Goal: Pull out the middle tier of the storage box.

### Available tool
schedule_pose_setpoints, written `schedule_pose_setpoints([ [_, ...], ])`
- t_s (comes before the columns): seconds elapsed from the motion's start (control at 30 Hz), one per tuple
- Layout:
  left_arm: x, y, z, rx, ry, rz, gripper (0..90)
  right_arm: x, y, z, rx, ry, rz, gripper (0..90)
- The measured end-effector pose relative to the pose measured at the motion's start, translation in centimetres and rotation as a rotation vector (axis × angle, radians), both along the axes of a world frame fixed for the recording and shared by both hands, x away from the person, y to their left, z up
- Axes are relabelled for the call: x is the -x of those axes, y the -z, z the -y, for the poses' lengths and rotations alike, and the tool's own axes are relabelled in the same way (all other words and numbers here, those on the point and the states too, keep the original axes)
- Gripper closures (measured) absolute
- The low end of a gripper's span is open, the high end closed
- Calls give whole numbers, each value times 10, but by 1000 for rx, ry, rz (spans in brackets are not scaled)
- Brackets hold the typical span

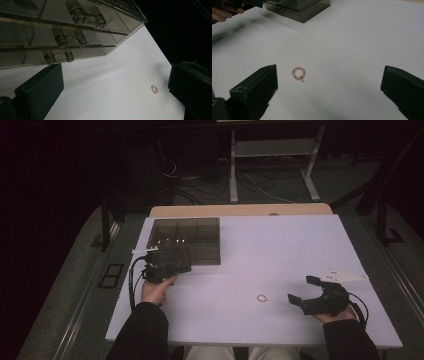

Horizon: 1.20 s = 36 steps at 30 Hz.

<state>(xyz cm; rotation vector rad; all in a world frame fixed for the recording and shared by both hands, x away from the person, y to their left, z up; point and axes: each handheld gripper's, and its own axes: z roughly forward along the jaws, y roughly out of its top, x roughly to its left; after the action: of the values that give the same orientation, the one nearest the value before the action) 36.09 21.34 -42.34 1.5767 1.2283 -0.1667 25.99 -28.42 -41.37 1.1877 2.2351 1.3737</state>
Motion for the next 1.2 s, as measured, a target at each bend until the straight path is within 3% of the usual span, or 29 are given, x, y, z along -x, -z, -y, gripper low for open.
schedule_pose_setpoints([
  [0.33,-5,5,-2,57,-50,-42,0,0,0,0,2,-4,-4,4],
  [0.6,-7,9,-9,128,-129,-75,0,0,0,0,3,-4,-4,4],
  [0.77,-8,16,-15,179,-172,-100,34,0,0,0,3,-4,-5,4],
  [0.93,-8,18,-17,194,-200,-105,65,0,0,0,4,-6,-8,4],
  [1.1,-6,24,-20,272,-238,-123,135,0,1,-1,11,-9,-8,4],
  [1.2,-4,29,-22,278,-268,-142,166,0,1,-1,13,-9,-10,4],
])
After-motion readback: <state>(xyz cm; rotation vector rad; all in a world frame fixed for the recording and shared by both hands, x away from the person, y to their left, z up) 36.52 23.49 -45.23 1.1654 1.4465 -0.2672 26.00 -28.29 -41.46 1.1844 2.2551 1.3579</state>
